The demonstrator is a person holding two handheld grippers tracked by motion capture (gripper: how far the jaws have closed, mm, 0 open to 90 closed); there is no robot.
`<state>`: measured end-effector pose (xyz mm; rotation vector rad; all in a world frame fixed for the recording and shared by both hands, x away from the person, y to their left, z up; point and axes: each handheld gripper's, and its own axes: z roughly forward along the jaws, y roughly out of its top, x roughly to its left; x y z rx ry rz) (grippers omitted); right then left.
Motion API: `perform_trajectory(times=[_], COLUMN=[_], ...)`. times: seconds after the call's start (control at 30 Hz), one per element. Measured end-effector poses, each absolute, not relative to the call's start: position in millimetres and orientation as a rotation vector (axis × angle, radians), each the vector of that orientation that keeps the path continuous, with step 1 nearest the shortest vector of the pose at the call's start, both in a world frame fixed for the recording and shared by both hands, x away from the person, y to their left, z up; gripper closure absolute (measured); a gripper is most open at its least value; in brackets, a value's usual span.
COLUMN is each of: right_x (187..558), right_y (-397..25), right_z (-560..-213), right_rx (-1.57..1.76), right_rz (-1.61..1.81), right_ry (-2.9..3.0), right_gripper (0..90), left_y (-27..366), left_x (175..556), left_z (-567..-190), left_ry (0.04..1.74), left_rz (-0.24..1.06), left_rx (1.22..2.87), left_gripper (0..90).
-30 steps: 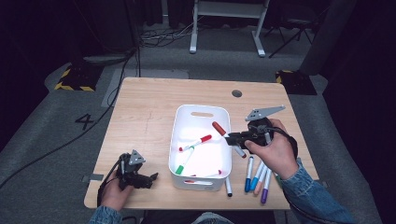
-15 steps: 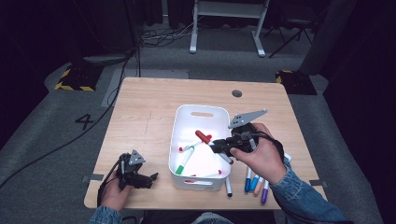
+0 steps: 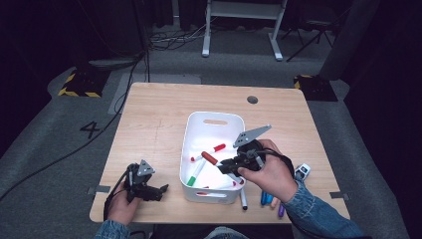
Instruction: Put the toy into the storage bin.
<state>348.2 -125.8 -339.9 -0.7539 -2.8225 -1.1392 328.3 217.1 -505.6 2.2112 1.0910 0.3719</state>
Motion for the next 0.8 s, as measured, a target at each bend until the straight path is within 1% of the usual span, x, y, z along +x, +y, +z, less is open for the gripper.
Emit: perform_trajectory(times=[0.8], right_x=[344.4], right_y=[-101.9], right_z=[-372.1], right_rx=[-0.627], right_rz=[-0.965], right_ry=[-2.919], right_gripper=[77.1], left_y=[217.1], left_x=[328.3], left_z=[-505.6], left_ry=[1.091], left_rz=[0.372], left_rx=[2.211], left_gripper=[0.0])
